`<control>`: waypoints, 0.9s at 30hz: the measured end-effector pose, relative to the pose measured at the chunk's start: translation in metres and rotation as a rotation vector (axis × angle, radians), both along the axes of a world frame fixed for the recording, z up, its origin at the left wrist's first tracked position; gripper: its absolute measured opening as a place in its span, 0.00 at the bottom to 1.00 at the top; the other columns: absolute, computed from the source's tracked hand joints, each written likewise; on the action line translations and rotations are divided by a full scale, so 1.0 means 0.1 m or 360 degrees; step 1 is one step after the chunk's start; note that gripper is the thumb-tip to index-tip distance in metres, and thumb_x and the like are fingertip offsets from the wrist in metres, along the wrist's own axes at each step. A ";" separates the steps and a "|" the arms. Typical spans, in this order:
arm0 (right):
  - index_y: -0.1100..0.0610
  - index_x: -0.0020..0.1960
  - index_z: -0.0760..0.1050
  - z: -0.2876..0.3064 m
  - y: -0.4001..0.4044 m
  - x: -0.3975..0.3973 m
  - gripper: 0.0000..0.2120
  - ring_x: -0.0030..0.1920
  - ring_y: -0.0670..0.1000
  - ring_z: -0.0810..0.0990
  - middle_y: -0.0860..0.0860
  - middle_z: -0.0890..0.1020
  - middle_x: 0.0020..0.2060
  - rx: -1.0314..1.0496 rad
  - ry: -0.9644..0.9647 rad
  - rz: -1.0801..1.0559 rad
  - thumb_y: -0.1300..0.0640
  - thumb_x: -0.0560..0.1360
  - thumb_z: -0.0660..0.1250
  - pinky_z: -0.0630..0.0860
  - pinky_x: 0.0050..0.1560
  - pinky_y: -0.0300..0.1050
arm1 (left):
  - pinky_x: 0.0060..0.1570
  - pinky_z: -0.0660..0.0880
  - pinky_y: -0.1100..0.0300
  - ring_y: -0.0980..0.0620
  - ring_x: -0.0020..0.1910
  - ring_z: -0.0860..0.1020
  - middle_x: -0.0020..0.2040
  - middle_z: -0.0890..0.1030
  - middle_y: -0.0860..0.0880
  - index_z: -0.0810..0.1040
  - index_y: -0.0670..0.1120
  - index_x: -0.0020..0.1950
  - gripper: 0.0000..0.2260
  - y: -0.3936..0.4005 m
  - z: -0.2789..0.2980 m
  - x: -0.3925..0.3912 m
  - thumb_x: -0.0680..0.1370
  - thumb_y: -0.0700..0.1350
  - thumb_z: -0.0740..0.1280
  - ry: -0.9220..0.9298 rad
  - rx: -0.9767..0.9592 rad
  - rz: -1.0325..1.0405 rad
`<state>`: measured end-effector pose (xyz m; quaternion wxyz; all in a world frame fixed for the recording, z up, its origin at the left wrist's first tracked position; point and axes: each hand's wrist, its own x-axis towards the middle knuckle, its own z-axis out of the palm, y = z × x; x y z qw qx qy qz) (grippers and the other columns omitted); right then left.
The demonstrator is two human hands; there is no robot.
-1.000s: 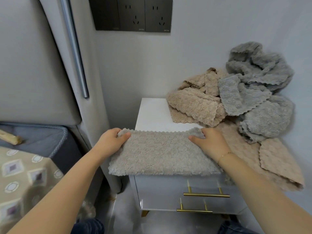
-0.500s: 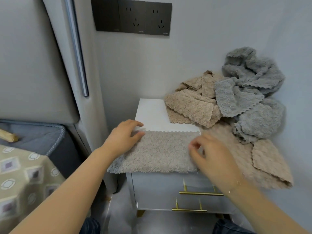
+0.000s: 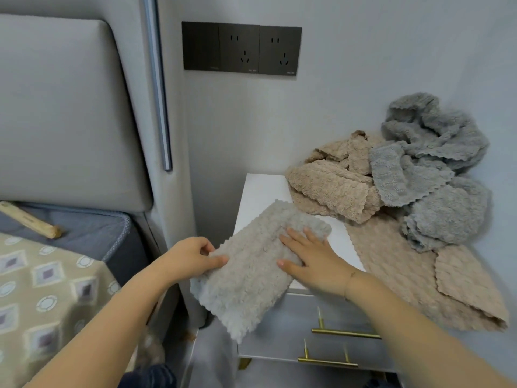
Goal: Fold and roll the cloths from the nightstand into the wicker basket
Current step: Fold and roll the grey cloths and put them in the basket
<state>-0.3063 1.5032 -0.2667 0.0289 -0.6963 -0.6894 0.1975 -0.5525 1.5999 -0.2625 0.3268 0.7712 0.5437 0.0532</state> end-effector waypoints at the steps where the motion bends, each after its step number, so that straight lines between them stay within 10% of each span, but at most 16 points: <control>1: 0.45 0.78 0.46 0.01 0.08 0.03 0.30 0.77 0.52 0.37 0.44 0.43 0.78 -0.0007 0.0047 0.0063 0.40 0.81 0.53 0.39 0.76 0.55 | 0.43 0.72 0.63 0.56 0.41 0.76 0.42 0.79 0.52 0.78 0.47 0.47 0.16 -0.02 0.00 -0.06 0.74 0.59 0.69 -0.0064 -0.0091 0.0032; 6: 0.44 0.78 0.49 0.02 0.47 0.14 0.29 0.77 0.48 0.38 0.42 0.45 0.77 0.0020 0.0150 0.0319 0.49 0.81 0.57 0.38 0.74 0.47 | 0.61 0.70 0.60 0.58 0.57 0.76 0.57 0.78 0.55 0.74 0.54 0.62 0.20 -0.11 0.00 -0.20 0.73 0.60 0.70 -0.0383 -0.0485 0.0201; 10: 0.42 0.78 0.47 0.10 0.78 0.23 0.29 0.77 0.47 0.39 0.42 0.46 0.78 -0.0013 -0.0107 0.0475 0.50 0.81 0.55 0.34 0.75 0.54 | 0.61 0.73 0.56 0.58 0.51 0.81 0.52 0.83 0.54 0.73 0.51 0.62 0.19 -0.19 0.01 -0.10 0.75 0.56 0.69 -0.0529 -0.0629 0.0234; 14: 0.43 0.78 0.46 0.25 0.98 0.25 0.31 0.77 0.48 0.41 0.45 0.45 0.78 -0.0040 -0.0543 0.0538 0.46 0.80 0.56 0.35 0.75 0.57 | 0.36 0.74 0.68 0.60 0.32 0.81 0.41 0.85 0.49 0.73 0.46 0.59 0.16 -0.28 -0.01 0.02 0.76 0.51 0.71 -0.0493 -0.0419 0.0301; 20: 0.48 0.78 0.54 0.19 0.50 0.19 0.28 0.77 0.49 0.51 0.47 0.52 0.78 0.0328 -0.0322 0.0352 0.43 0.81 0.54 0.45 0.77 0.50 | 0.44 0.76 0.63 0.57 0.33 0.82 0.35 0.85 0.51 0.71 0.50 0.58 0.14 -0.36 -0.03 0.02 0.76 0.50 0.70 -0.0406 -0.0012 0.0187; 23: 0.47 0.79 0.43 0.07 0.12 0.18 0.35 0.77 0.45 0.42 0.42 0.43 0.77 -0.0091 -0.0114 0.0216 0.33 0.76 0.44 0.38 0.75 0.47 | 0.39 0.74 0.65 0.59 0.31 0.80 0.33 0.84 0.51 0.70 0.51 0.59 0.12 -0.39 -0.04 0.02 0.78 0.50 0.68 -0.0387 0.0117 0.0169; 27: 0.49 0.79 0.45 -0.08 -0.22 0.22 0.40 0.76 0.40 0.39 0.41 0.43 0.77 0.0302 -0.0116 0.0144 0.29 0.74 0.34 0.33 0.72 0.38 | 0.42 0.75 0.60 0.58 0.35 0.79 0.36 0.82 0.52 0.70 0.52 0.56 0.08 -0.47 -0.04 -0.05 0.80 0.53 0.63 -0.0206 0.0483 0.0126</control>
